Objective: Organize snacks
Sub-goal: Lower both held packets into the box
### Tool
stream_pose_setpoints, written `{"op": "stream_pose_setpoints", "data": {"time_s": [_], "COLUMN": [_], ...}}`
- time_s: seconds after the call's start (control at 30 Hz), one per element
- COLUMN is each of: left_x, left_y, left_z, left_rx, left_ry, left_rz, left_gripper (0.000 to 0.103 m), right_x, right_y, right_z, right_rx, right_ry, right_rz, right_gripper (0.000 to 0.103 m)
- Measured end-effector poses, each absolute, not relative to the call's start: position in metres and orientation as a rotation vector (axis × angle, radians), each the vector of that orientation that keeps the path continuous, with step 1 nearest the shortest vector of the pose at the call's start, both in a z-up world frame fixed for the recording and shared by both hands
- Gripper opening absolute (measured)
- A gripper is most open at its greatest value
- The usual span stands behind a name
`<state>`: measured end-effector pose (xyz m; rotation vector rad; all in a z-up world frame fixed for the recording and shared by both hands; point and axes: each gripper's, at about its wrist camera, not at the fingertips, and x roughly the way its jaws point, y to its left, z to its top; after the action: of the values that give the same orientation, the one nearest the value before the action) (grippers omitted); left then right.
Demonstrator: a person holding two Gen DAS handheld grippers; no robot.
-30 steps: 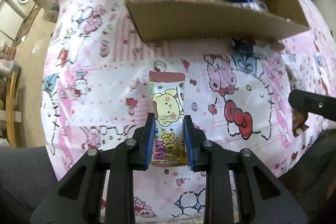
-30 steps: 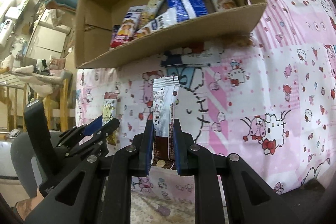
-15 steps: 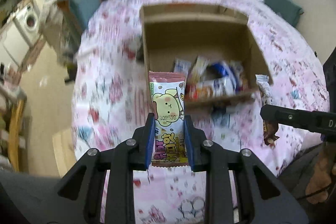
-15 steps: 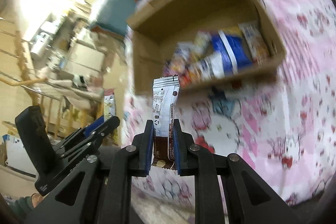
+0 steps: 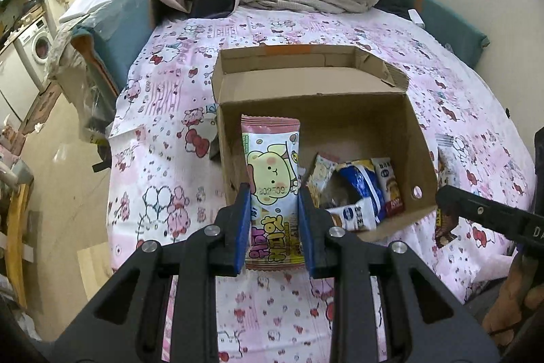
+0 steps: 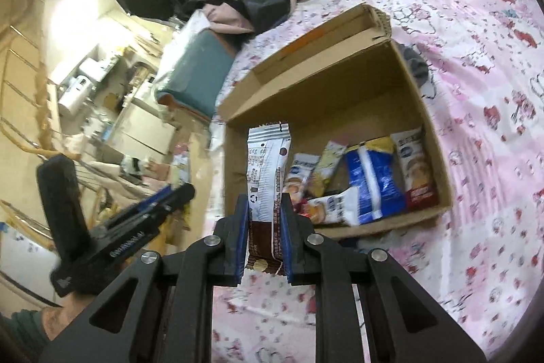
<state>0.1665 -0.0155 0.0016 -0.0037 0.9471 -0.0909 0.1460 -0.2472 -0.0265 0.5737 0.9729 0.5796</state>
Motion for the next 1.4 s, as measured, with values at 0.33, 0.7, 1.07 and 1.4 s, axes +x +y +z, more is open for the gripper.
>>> {"op": "stream_pose_setpoints", "data": {"time_s": [0.33, 0.7, 1.07, 1.4], "left_x": [0.203, 0.22, 0.218, 0.218], "left_y": [-0.027, -0.019, -0.026, -0.029], "left_z": [-0.019, -0.069, -0.083, -0.085], "left_rx": [0.044, -0.023, 0.001, 0.019], "left_ry": [0.961, 1.048, 1.082, 1.085], "left_rz": [-0.113, -0.074, -0.105, -0.101], "left_gripper": [0.022, 0.022, 0.023, 0.024], "right_x": [0.191, 0.208, 0.211, 0.21], "right_y": [-0.261, -0.245, -0.238, -0.231], "right_z": [-0.034, -0.082, -0.094, -0.097], "right_rx": [0.552, 0.499, 0.497, 0.495], "right_ry": [0.967, 1.085, 1.148, 1.175], "right_rz": [0.481, 0.411, 0.406, 0.424], "right_gripper": [0.018, 0.018, 0.021, 0.021]}}
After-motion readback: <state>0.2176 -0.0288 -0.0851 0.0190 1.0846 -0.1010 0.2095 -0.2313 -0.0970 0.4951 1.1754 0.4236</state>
